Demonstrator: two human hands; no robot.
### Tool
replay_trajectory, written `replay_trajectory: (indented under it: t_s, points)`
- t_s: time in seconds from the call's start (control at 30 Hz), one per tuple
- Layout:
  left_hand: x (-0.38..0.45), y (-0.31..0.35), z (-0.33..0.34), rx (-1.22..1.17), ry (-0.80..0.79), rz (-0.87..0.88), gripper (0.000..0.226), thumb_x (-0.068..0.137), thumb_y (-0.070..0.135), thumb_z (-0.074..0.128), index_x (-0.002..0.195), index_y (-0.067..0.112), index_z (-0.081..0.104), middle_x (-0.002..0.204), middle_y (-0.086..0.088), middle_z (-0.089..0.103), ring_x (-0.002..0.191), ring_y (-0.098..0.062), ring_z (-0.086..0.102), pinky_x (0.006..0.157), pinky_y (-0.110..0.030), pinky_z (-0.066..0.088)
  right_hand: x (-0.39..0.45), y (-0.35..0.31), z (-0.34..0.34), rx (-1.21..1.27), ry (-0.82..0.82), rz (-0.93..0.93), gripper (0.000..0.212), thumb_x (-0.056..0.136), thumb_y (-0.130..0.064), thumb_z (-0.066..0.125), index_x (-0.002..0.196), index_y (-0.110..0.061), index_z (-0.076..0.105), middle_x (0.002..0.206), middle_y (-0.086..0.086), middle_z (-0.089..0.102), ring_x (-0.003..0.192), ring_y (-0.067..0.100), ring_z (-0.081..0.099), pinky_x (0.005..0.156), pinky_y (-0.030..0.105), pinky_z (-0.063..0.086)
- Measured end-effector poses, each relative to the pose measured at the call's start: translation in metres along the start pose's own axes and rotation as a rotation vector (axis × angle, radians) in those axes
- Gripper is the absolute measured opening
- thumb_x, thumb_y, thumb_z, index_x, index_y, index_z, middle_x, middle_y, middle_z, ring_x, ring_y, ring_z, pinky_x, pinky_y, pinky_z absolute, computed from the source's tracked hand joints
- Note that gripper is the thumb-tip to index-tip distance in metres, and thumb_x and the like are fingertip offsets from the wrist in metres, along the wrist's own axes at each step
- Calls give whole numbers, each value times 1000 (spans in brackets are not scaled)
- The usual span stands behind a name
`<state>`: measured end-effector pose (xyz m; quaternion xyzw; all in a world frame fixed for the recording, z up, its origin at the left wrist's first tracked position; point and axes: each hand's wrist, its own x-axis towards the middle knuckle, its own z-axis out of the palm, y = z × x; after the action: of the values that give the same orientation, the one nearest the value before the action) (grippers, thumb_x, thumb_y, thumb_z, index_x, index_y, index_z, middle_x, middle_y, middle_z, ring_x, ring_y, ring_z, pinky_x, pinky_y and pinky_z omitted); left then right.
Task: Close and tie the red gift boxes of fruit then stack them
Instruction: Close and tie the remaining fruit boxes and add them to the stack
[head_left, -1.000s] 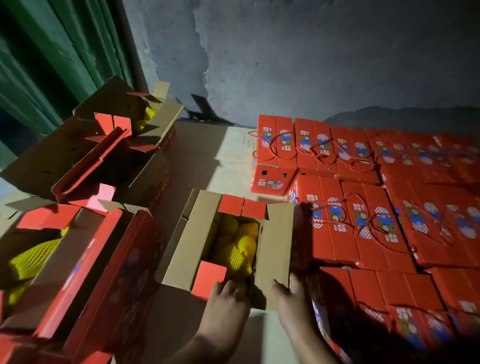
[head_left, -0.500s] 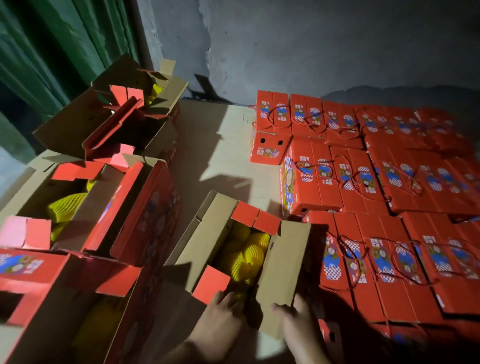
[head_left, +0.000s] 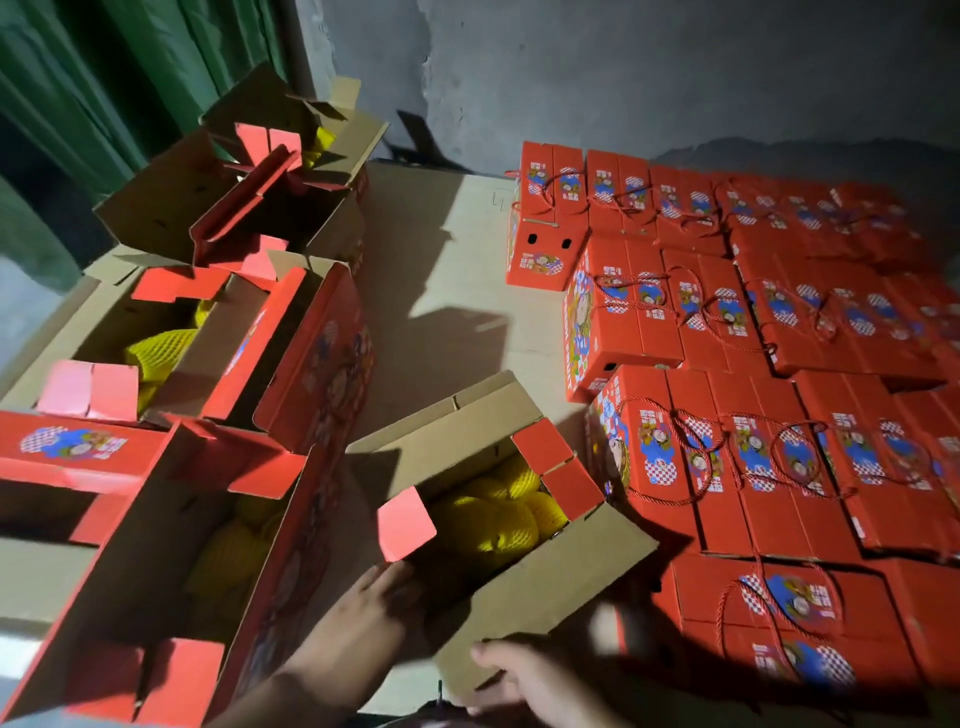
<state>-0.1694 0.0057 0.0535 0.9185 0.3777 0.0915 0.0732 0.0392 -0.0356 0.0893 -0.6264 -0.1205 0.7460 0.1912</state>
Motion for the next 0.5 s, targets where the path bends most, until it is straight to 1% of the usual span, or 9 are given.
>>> replay_trajectory:
  t_s: [0.07, 0.1, 0.13, 0.17, 0.23, 0.33, 0.37, 0.43, 0.5]
  points:
    - [-12, -1, -4, -14, -7, -63, 26, 80, 19, 60, 96, 21, 81, 103, 4, 73, 103, -16, 61, 86, -24, 49, -7, 2, 4, -36, -123, 64, 40, 103, -14, 57, 142, -12, 46, 124, 27, 69, 88, 33, 75, 80, 31, 61]
    - [-18, -1, -3, -22, -62, -109, 34, 73, 16, 67, 105, 19, 80, 111, 4, 71, 108, -16, 60, 91, -23, 49, -7, 4, 4, -65, -152, 74, 46, 102, -21, 61, 143, -10, 42, 119, 26, 71, 89, 31, 76, 87, 32, 60]
    - [-24, 0, -1, -28, -123, -149, 42, 73, 12, 65, 112, 17, 78, 118, 2, 69, 111, -18, 59, 93, -26, 51, -8, 5, 3, -103, -144, 57, 54, 98, -26, 66, 142, -8, 41, 115, 26, 72, 94, 33, 76, 91, 36, 60]
    - [-29, 3, 1, -23, -163, -202, 44, 78, 11, 57, 119, 15, 75, 123, 0, 67, 113, -21, 59, 93, -29, 53, -11, 5, -1, -138, -115, 8, 59, 93, -29, 71, 140, -5, 44, 113, 27, 73, 97, 37, 75, 91, 41, 60]
    - [-33, 11, 1, -84, -164, -333, 47, 89, 15, 41, 127, 14, 68, 130, -1, 62, 114, -23, 58, 94, -34, 52, -20, 3, -11, -221, -62, -104, 52, 90, -33, 73, 131, -4, 57, 107, 21, 75, 96, 36, 76, 91, 45, 60]
    - [-33, 25, 4, -217, -76, -531, 33, 100, 26, 55, 132, 21, 60, 135, 4, 51, 116, -17, 52, 93, -31, 50, -36, 2, -39, -390, 61, -225, 34, 94, -38, 71, 113, -10, 66, 94, 6, 80, 88, 20, 77, 82, 29, 57]
    - [-31, 30, 4, -257, -84, -592, 36, 100, 32, 58, 135, 24, 56, 137, 5, 46, 119, -15, 50, 94, -29, 50, -37, 3, -51, -407, 133, -291, 35, 92, -36, 76, 108, -6, 66, 90, 6, 79, 83, 17, 76, 76, 24, 55]
    - [-29, 36, 6, -308, -90, -678, 43, 101, 38, 57, 141, 27, 48, 135, 6, 40, 121, -14, 49, 93, -26, 48, -38, 3, -72, -368, 265, -434, 27, 88, -17, 81, 100, 0, 65, 85, 11, 77, 77, 19, 72, 67, 19, 51]
    - [-27, 40, 5, -360, -52, -735, 46, 99, 37, 61, 142, 29, 46, 129, 8, 39, 116, -13, 51, 90, -23, 47, -37, 1, -91, -424, 364, -522, 20, 86, -3, 79, 100, -7, 65, 89, 9, 75, 86, 22, 71, 70, 20, 48]
